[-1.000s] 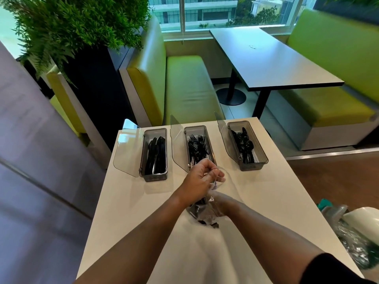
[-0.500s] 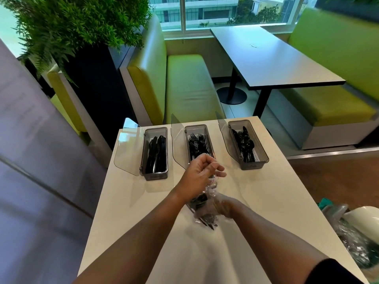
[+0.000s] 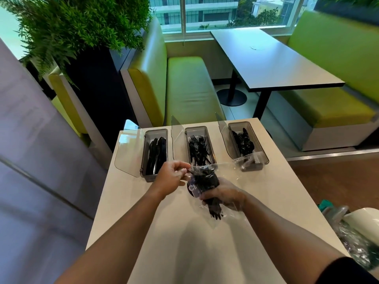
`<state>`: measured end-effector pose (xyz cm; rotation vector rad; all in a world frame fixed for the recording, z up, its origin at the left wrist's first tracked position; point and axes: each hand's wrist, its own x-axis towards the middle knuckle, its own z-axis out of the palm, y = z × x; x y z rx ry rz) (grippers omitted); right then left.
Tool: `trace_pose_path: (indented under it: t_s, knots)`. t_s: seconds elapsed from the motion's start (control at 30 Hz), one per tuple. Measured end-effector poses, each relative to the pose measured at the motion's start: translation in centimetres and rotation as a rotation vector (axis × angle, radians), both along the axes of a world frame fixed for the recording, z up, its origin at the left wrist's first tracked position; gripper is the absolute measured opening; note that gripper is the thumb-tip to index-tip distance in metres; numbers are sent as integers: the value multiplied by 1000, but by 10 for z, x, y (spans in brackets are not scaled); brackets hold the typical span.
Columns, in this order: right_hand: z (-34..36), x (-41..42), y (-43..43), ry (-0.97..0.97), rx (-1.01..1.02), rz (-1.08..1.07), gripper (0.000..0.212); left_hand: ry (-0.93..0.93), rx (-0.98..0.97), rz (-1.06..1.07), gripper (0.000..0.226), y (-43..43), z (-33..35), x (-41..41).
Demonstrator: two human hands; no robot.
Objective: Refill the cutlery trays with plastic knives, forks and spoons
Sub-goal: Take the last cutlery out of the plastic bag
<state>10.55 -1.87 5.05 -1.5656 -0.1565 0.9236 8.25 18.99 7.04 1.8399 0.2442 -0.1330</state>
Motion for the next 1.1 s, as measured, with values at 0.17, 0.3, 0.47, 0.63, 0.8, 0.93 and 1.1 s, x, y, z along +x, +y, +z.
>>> trace_pose_path:
  t_s: [0.17, 0.3, 0.47, 0.63, 0.8, 0.93, 1.1]
  knots:
    - [-2, 3, 1, 41, 84, -12, 34, 1, -78, 24, 23, -12, -4, 2]
    - [-9, 3, 0, 85, 79, -85, 33, 5, -89, 19, 22, -14, -9, 2]
    - [-9, 5, -5, 110, 76, -93, 25, -12, -60, 63, 19, -15, -10, 3]
    - [-6, 12, -20, 120, 68, -51, 23, 22, -1, 144, 15, -5, -16, 8]
    - [4, 31, -35, 146, 41, -152, 50, 71, 87, 194, 15, 0, -22, 6]
    - [16, 45, -40, 148, 148, -174, 34, 95, 114, 215, 18, -6, -23, 9]
    - [32, 48, -39, 234, 247, -126, 63, 134, 162, 231, 20, -8, -23, 14]
